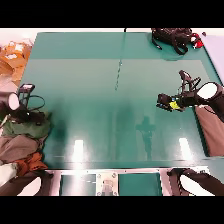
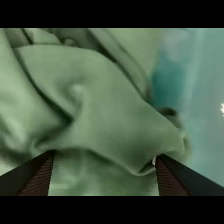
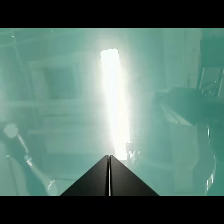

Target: Fold the shirts.

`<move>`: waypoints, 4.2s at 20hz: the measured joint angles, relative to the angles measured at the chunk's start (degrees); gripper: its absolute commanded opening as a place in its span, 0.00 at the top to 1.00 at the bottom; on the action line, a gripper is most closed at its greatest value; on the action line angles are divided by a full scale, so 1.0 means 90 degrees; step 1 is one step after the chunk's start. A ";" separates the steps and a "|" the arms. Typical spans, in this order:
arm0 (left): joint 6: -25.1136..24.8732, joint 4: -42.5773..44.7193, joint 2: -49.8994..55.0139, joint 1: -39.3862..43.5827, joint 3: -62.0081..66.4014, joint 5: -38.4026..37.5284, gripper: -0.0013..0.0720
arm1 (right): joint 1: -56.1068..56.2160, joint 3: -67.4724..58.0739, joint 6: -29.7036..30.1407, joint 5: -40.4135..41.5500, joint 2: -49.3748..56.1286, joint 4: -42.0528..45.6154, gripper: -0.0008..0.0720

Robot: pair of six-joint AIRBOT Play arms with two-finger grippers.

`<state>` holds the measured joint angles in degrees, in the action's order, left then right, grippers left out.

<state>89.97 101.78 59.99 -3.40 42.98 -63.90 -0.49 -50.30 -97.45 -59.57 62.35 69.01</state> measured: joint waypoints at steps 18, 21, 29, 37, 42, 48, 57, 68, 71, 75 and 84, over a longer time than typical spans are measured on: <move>-0.1127 -0.1994 0.0974 0.3772 0.3667 0.0097 0.85 | 0.0000 0.0000 -0.0002 0.0204 0.0000 -0.0063 0.89; -0.1139 -0.2467 0.1610 0.4330 0.3842 0.0442 0.07 | 0.0000 0.0000 -0.0005 0.0163 0.0000 -0.0097 0.78; -0.0741 -0.3087 0.2079 0.3181 0.3796 -0.0879 0.00 | -0.0644 -0.0095 0.0248 -0.0019 0.0172 -0.0250 0.40; -0.0571 -0.5144 0.2101 0.3478 0.1154 -0.0262 0.00 | 0.0010 -0.0107 0.1668 -0.0418 0.1710 -0.1761 0.40; -0.0546 -0.6122 0.2178 0.4104 0.0432 0.1443 0.02 | 0.0522 -0.0112 0.2336 -0.0272 0.2463 -0.2752 0.51; -0.0724 -0.6419 0.2499 0.4265 0.0277 0.1814 0.95 | 0.0651 -0.0158 0.2761 -0.0134 0.2667 -0.3276 0.96; -0.0539 -0.4838 0.0889 0.2696 0.1190 0.0624 0.95 | -0.0267 -0.0733 0.3031 -0.0988 0.2329 -0.3388 0.96; -0.0648 -0.4561 -0.0104 0.1552 0.2958 -0.0578 0.95 | -0.0529 -0.0937 0.2764 -0.1630 0.0503 -0.3429 0.96; -0.0855 -0.4930 -0.0109 0.1530 0.2193 -0.0639 0.95 | -0.0138 -0.0151 0.2732 -0.1350 0.0321 -0.3424 0.96; -0.1141 -0.5212 -0.0112 0.1520 0.0746 -0.0398 0.95 | 0.0355 0.1093 0.2722 -0.0311 0.0279 -0.3436 0.32; -0.1360 -0.5153 -0.0114 0.1520 -0.0289 0.0221 0.95 | -0.0675 0.1452 0.2837 0.0508 0.0695 -0.3247 0.24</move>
<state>77.73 55.40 58.96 10.28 40.38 -61.91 -6.57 -37.23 -71.92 -55.00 68.60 39.79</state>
